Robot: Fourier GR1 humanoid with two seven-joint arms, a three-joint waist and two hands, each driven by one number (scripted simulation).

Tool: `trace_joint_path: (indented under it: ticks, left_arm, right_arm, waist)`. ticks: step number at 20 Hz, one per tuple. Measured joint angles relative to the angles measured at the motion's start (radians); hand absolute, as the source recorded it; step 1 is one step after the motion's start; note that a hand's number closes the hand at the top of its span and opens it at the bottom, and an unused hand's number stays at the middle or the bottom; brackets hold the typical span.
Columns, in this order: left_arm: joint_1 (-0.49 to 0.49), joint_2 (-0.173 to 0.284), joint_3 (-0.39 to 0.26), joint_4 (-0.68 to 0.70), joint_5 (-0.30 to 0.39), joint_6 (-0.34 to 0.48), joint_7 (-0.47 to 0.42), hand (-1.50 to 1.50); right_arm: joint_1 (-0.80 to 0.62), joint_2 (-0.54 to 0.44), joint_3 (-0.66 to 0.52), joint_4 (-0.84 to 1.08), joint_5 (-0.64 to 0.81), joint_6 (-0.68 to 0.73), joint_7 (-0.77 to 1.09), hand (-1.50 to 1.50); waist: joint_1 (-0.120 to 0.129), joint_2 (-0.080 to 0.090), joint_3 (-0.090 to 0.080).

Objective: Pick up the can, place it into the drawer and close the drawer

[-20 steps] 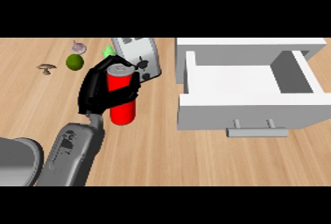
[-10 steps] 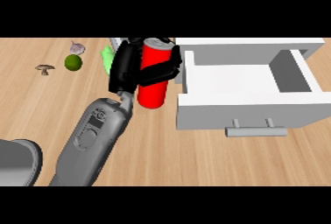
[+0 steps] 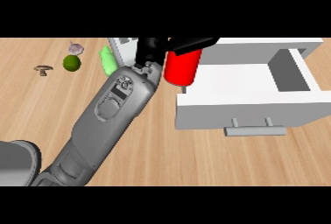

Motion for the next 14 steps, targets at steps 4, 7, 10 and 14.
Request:
trace_joint_path:
  ticks: [4,7,10,14]
  left_arm:
    - [-0.112,0.0,-0.021,0.115,0.048,0.041,-0.007,1.5]
    - [-0.191,0.0,-0.02,0.201,0.079,0.053,-0.012,1.5]
    - [-0.265,-0.001,-0.044,0.289,0.126,0.079,-0.025,1.5]
    - [-0.341,-0.001,-0.061,0.392,0.177,0.087,-0.052,1.5]
  right_arm:
    - [0.0,0.001,0.005,-0.003,0.015,0.002,0.005,-1.5]
    - [0.0,0.008,0.018,-0.013,0.026,-0.005,0.009,-1.5]
    - [0.0,0.014,0.024,0.003,0.035,-0.001,-0.006,-1.5]
    - [-0.025,-0.003,0.004,0.013,0.018,0.0,0.006,-1.5]
  waist:
    - [-0.006,0.001,0.0]
    - [-0.009,0.002,0.0]
    - [-0.017,0.004,0.0]
    - [-0.023,0.006,0.001]
